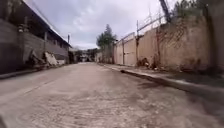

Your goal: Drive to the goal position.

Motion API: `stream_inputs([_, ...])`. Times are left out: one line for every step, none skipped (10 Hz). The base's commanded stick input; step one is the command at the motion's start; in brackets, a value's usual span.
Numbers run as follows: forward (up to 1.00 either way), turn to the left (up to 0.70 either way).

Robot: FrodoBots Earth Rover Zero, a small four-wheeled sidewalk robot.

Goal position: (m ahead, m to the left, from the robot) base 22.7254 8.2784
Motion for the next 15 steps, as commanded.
stream_inputs([1.0, 0.13])
stream_inputs([1.0, 0.26])
stream_inputs([1.0, 0.37])
stream_inputs([1.0, 0.16])
stream_inputs([1.0, 0.0])
stream_inputs([1.0, 0.0])
stream_inputs([1.0, 0.0])
stream_inputs([1.0, 0.0])
stream_inputs([1.0, 0.0])
stream_inputs([1.0, 0.02])
stream_inputs([1.0, 0.03])
stream_inputs([1.0, 0.04])
stream_inputs([1.0, 0.13])
stream_inputs([1.0, 0.33])
stream_inputs([1.0, 0.4])
